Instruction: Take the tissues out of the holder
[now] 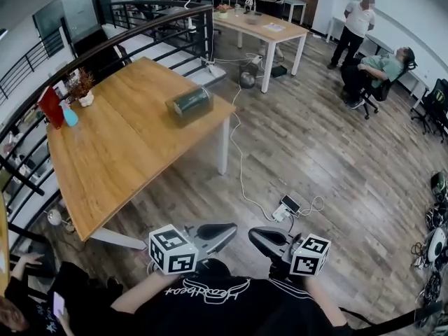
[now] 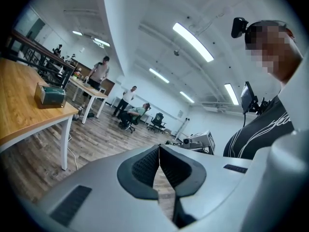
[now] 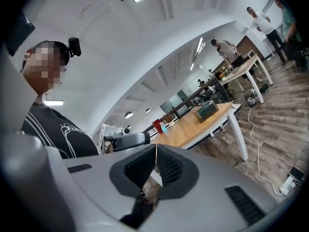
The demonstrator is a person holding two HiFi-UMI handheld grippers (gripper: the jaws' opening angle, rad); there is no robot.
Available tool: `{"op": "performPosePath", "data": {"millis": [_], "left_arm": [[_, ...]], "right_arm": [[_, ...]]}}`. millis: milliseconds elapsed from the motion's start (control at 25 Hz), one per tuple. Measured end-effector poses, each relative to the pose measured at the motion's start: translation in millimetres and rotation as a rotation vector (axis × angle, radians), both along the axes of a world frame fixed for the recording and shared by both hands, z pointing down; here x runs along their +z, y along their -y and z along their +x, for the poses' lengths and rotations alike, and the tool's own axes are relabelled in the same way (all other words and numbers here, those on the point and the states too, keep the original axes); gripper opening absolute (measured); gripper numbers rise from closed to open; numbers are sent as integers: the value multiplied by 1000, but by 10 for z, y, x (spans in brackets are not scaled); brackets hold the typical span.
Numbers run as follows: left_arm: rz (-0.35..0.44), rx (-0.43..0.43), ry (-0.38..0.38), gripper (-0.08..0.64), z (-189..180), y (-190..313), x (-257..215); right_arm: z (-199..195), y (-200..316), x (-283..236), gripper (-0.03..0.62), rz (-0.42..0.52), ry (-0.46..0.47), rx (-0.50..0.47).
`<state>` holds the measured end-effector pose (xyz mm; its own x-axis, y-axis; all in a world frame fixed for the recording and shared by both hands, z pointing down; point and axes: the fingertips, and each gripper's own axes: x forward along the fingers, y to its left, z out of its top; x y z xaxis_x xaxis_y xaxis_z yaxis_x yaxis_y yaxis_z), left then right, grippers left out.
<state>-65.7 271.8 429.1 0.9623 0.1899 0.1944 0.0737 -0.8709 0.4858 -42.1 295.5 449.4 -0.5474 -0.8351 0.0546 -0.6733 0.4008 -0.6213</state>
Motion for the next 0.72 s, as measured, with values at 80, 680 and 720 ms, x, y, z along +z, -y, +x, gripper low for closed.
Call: {"op": "performPosePath", "data": {"millis": [80,680,720], "left_arm": [[-9,-3,9,14,7,86,74],[-49,-7,30,14,741,1522,299],[-46,-5,29,14,826,1657,284]], "right_arm": [[30,101,68,17,-11,8,2],[861,1439,297,17,-97,6,39],[942,1579,288,18,-101,3,41]]}}
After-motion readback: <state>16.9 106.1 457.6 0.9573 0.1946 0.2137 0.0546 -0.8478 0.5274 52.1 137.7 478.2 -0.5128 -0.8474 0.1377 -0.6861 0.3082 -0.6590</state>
